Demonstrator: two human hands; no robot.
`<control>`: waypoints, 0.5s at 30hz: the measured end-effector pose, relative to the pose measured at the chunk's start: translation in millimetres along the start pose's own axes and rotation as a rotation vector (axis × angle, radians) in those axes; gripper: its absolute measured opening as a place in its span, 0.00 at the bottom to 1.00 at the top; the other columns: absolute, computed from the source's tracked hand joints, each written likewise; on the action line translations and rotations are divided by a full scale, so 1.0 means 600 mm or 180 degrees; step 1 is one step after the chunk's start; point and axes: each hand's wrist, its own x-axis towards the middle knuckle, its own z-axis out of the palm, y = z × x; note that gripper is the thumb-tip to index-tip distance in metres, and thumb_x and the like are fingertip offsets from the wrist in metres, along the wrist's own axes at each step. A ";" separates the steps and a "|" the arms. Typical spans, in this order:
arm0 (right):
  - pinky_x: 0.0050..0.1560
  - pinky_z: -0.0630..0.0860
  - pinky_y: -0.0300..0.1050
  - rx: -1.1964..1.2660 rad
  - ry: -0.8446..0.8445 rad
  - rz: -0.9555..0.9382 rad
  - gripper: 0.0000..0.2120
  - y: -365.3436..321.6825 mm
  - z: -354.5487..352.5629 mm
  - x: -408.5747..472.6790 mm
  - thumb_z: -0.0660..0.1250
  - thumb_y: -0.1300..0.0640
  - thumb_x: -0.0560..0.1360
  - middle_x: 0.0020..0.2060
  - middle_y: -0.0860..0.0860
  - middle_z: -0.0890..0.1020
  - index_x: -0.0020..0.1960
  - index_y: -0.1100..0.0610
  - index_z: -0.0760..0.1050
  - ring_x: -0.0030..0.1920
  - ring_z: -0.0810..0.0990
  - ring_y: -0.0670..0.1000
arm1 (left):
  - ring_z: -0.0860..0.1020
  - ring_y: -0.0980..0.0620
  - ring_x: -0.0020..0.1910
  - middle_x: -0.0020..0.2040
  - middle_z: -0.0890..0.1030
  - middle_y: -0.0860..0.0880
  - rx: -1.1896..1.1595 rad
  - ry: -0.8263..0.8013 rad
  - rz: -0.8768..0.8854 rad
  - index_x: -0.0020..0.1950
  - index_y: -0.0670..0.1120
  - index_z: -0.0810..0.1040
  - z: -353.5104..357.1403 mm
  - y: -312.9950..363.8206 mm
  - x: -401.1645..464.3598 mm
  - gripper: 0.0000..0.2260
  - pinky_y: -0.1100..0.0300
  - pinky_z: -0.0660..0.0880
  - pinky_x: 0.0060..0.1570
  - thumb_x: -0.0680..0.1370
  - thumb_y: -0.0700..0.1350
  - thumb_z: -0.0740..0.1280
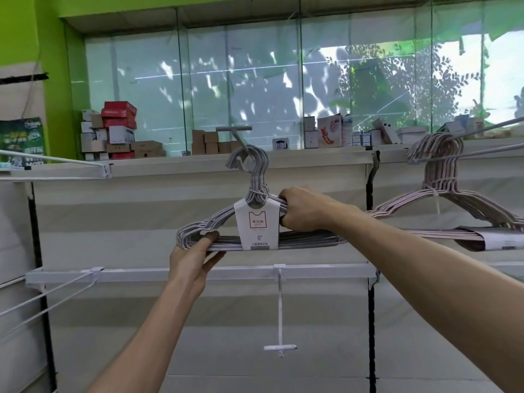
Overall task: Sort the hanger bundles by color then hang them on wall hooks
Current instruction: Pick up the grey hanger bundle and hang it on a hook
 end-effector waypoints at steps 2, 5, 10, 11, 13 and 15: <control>0.48 0.78 0.52 0.0037 -0.0066 0.0000 0.08 -0.002 0.004 0.001 0.67 0.58 0.74 0.47 0.53 0.80 0.53 0.54 0.73 0.45 0.78 0.54 | 0.81 0.44 0.49 0.47 0.81 0.40 0.0062 0.0062 0.0173 0.56 0.40 0.78 -0.004 0.005 0.000 0.13 0.46 0.82 0.49 0.73 0.30 0.71; 0.44 0.74 0.48 0.0089 -0.0086 0.0009 0.08 -0.007 0.007 -0.002 0.68 0.57 0.74 0.44 0.52 0.79 0.53 0.55 0.73 0.42 0.77 0.51 | 0.82 0.48 0.44 0.44 0.82 0.43 0.0114 0.0029 0.0365 0.56 0.42 0.77 -0.013 0.012 0.000 0.15 0.48 0.83 0.46 0.72 0.31 0.73; 0.43 0.74 0.47 0.0073 0.0072 -0.0007 0.09 -0.008 0.007 -0.009 0.68 0.55 0.74 0.44 0.53 0.80 0.52 0.55 0.74 0.42 0.77 0.52 | 0.81 0.48 0.44 0.43 0.82 0.47 0.0066 -0.0258 0.0390 0.54 0.46 0.76 -0.032 0.018 -0.005 0.13 0.48 0.81 0.51 0.74 0.34 0.73; 0.44 0.75 0.48 0.0054 0.0117 -0.0012 0.10 -0.007 0.006 -0.011 0.68 0.55 0.74 0.46 0.53 0.81 0.53 0.55 0.74 0.43 0.78 0.53 | 0.81 0.48 0.45 0.43 0.82 0.47 0.0159 -0.0275 0.0423 0.56 0.46 0.76 -0.036 0.018 -0.007 0.14 0.48 0.80 0.53 0.74 0.35 0.73; 0.51 0.78 0.52 0.0034 0.0200 -0.0031 0.15 -0.008 0.004 -0.019 0.69 0.54 0.73 0.51 0.54 0.81 0.59 0.56 0.74 0.49 0.78 0.56 | 0.81 0.48 0.48 0.49 0.83 0.46 0.0427 -0.0228 0.0563 0.58 0.47 0.75 -0.045 0.019 -0.016 0.16 0.48 0.79 0.57 0.74 0.38 0.74; 0.56 0.78 0.55 -0.0015 0.0229 -0.0068 0.21 -0.011 0.002 -0.031 0.69 0.53 0.73 0.54 0.54 0.80 0.64 0.56 0.72 0.53 0.78 0.57 | 0.81 0.47 0.53 0.55 0.82 0.46 0.0829 -0.0102 0.0811 0.61 0.48 0.75 -0.051 0.026 -0.031 0.19 0.49 0.76 0.59 0.73 0.41 0.76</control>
